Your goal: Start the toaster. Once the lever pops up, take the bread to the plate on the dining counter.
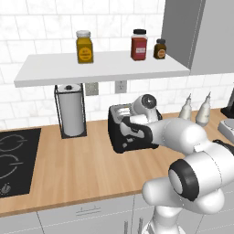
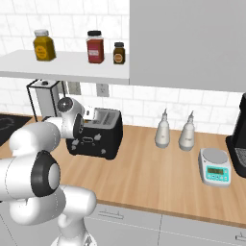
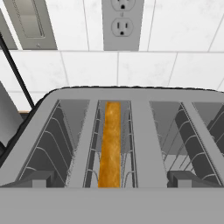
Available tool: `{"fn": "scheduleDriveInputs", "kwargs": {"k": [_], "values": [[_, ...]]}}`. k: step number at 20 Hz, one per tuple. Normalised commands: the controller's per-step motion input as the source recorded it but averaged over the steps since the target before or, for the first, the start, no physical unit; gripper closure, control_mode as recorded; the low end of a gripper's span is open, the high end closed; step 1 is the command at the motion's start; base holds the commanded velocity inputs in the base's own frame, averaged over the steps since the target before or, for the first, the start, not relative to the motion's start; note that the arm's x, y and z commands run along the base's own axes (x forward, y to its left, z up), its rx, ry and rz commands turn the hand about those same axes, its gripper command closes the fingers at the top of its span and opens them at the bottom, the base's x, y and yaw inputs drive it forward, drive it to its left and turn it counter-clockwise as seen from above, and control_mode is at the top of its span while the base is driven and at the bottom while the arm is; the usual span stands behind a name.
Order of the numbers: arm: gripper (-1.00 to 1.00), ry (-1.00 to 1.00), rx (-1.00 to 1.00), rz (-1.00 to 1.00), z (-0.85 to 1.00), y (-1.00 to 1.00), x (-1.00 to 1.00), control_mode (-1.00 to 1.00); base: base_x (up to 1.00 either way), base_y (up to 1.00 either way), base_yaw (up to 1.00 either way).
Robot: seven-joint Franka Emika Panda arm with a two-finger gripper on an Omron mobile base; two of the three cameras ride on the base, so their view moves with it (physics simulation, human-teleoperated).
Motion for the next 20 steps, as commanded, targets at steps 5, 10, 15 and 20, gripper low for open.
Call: {"fn": "scheduleDriveInputs", "kwargs": {"k": [5, 10, 15, 20], "values": [[-1.00, 0.00, 0.00, 0.00, 0.00, 0.00, 0.00, -1.00, 0.00, 0.00, 0.00], [-1.00, 0.00, 0.00, 0.00, 0.00, 0.00, 0.00, -1.00, 0.00, 0.00, 0.00], [-1.00, 0.00, 0.00, 0.00, 0.00, 0.00, 0.00, -1.00, 0.00, 0.00, 0.00], [-1.00, 0.00, 0.00, 0.00, 0.00, 0.00, 0.00, -1.00, 0.00, 0.00, 0.00]]}}
